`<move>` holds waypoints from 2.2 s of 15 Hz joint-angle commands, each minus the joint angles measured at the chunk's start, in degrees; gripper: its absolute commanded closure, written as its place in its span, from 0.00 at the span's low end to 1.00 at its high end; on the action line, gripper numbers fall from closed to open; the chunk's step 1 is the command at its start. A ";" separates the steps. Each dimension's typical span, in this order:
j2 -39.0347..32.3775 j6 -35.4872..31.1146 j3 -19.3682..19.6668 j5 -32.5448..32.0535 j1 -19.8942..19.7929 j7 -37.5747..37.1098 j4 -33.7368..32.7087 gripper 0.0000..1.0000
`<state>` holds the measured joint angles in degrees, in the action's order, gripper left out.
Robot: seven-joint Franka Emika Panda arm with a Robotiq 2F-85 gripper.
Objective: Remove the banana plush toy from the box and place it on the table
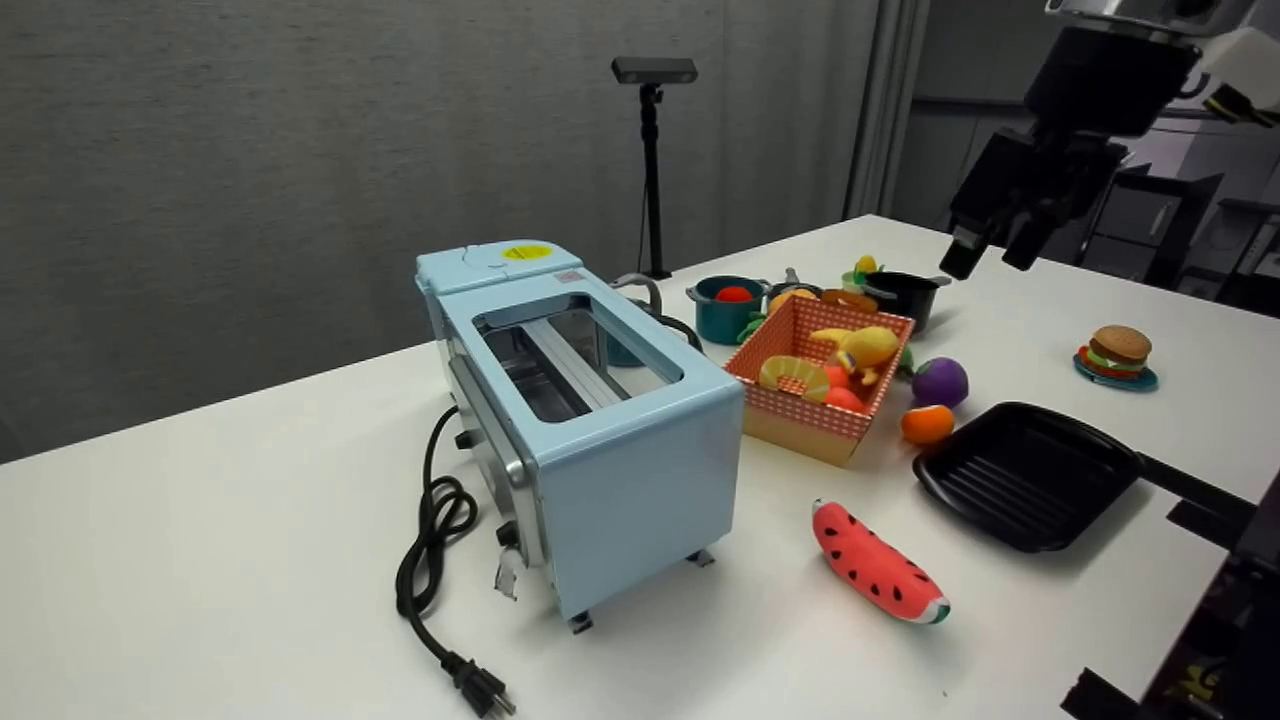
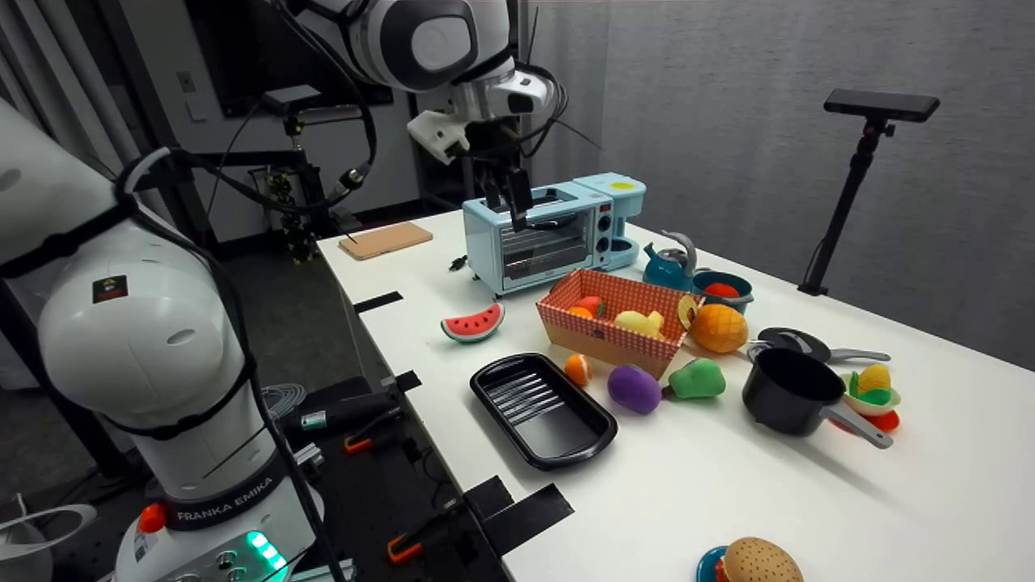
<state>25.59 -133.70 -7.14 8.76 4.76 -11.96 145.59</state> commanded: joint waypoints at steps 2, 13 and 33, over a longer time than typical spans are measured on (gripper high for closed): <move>-5.70 -3.31 1.44 -1.91 -2.32 0.24 -5.17 0.00; -20.00 -6.53 1.92 -7.89 -4.32 -2.69 -16.78 0.00; -33.03 -13.85 5.35 -12.70 -1.53 -15.86 -26.97 0.00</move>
<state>-7.23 -142.96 -3.41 0.29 1.41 -24.33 118.37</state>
